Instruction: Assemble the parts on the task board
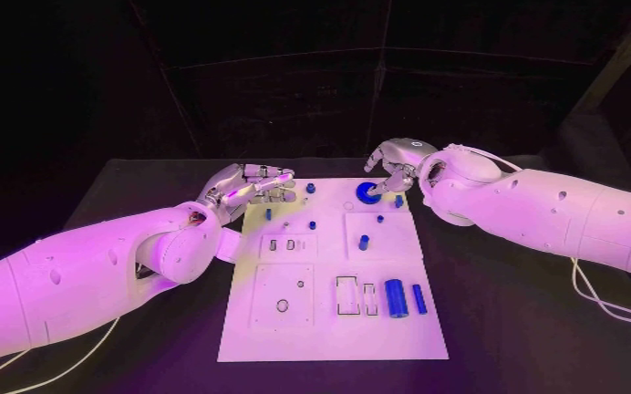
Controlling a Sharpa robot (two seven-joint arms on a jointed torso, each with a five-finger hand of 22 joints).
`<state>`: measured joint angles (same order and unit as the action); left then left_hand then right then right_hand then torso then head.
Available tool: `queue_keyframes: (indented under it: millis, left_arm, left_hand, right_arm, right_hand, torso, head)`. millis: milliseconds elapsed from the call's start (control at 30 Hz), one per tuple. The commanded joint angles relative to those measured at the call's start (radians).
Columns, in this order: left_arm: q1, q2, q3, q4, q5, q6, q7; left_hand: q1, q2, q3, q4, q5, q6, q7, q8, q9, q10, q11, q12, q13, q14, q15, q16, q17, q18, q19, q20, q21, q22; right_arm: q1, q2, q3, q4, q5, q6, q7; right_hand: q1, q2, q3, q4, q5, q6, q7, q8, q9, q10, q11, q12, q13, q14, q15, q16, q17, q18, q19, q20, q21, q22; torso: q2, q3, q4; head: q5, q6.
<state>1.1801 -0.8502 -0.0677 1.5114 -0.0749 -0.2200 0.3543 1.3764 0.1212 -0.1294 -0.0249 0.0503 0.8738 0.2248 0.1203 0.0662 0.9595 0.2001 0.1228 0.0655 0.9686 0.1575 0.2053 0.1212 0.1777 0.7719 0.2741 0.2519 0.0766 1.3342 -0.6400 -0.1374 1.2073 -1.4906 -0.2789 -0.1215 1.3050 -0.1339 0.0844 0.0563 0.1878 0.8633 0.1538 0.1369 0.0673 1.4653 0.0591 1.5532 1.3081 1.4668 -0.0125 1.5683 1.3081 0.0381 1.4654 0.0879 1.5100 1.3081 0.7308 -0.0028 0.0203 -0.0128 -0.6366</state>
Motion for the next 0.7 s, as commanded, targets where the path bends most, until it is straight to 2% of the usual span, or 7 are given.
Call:
queue_keyframes:
  millis: [33, 267, 467, 567, 700]
  left_arm:
    - [0.001, 0.002, 0.000, 0.001, 0.001, 0.014, -0.007]
    - [0.001, 0.002, 0.000, 0.001, 0.001, 0.014, -0.008]
    - [0.001, 0.003, 0.000, 0.000, 0.001, 0.014, -0.011]
    - [0.001, 0.003, -0.001, -0.001, 0.001, 0.014, -0.012]
    - [0.001, 0.004, -0.001, -0.002, 0.001, 0.015, -0.013]
  left_hand:
    - [-0.001, 0.013, -0.004, 0.000, -0.002, -0.006, 0.040, -0.006, -0.001, -0.001, 0.008, -0.006, 0.000, 0.001, 0.007, -0.002, 0.001, 0.005, 0.007, 0.003, -0.005, -0.001]
    - [-0.001, 0.014, -0.003, 0.000, -0.002, -0.006, 0.040, -0.006, -0.001, -0.001, 0.008, -0.006, 0.000, 0.001, 0.007, -0.003, 0.001, 0.005, 0.007, 0.003, -0.005, -0.002]
    - [0.000, 0.015, -0.003, 0.000, -0.002, -0.006, 0.040, -0.007, -0.001, -0.001, 0.008, -0.006, 0.000, 0.001, 0.007, -0.003, 0.001, 0.005, 0.007, 0.003, -0.005, -0.002]
    - [0.001, 0.017, -0.002, 0.000, -0.002, -0.007, 0.040, -0.007, -0.001, -0.001, 0.008, -0.007, 0.000, 0.001, 0.008, -0.004, 0.002, 0.005, 0.007, 0.003, -0.006, -0.002]
    - [0.002, 0.019, -0.002, -0.001, -0.002, -0.007, 0.040, -0.007, -0.001, -0.001, 0.008, -0.008, 0.000, 0.001, 0.008, -0.005, 0.002, 0.005, 0.007, 0.003, -0.007, -0.003]
  right_arm:
    - [0.001, 0.004, 0.000, -0.005, -0.049, 0.058, -0.037]
    - [-0.004, 0.008, 0.000, -0.016, -0.040, 0.077, -0.040]
    - [-0.005, 0.012, 0.000, -0.028, -0.021, 0.065, -0.042]
    - [-0.006, 0.016, 0.000, -0.035, -0.010, 0.071, -0.037]
    - [-0.008, 0.022, 0.000, -0.044, 0.001, 0.082, -0.028]
  right_hand:
    - [0.010, 0.001, -0.002, 0.012, -0.003, -0.014, 0.001, -0.009, -0.001, 0.093, 0.011, 0.005, 0.242, 0.104, 0.008, 0.002, 0.263, -0.011, 0.052, 0.009, 0.008, 0.117]
    - [0.011, 0.010, -0.002, 0.022, -0.002, -0.008, 0.001, -0.007, 0.002, 0.096, 0.011, 0.007, 0.246, 0.104, 0.009, 0.002, 0.263, -0.011, 0.052, 0.011, 0.009, 0.119]
    - [0.007, 0.031, 0.000, 0.034, 0.029, 0.004, 0.001, -0.001, 0.005, 0.095, 0.011, 0.006, 0.244, 0.104, 0.009, 0.002, 0.263, -0.011, 0.051, 0.012, 0.011, 0.121]
    - [0.005, 0.039, 0.002, 0.036, 0.034, 0.011, 0.000, 0.002, 0.006, 0.096, 0.010, 0.007, 0.247, 0.104, 0.009, 0.002, 0.263, -0.011, 0.051, 0.012, 0.011, 0.121]
    - [0.003, 0.055, 0.005, 0.037, 0.035, 0.035, -0.009, 0.011, 0.009, 0.100, 0.004, 0.012, 0.254, 0.104, 0.003, 0.002, 0.263, -0.011, 0.050, 0.010, 0.012, 0.122]
  torso:
    - [0.000, -0.0006, 0.0002]
    - [0.000, -0.0002, -0.0007]
    - [0.000, -0.0002, -0.0009]
    - [-0.001, 0.0000, 0.0000]
    - [0.000, -0.0003, 0.0005]
  head:
    - [-0.001, -0.002]
    - [-0.008, -0.004]
    - [-0.015, -0.004]
    - [-0.013, -0.007]
    - [-0.011, -0.008]
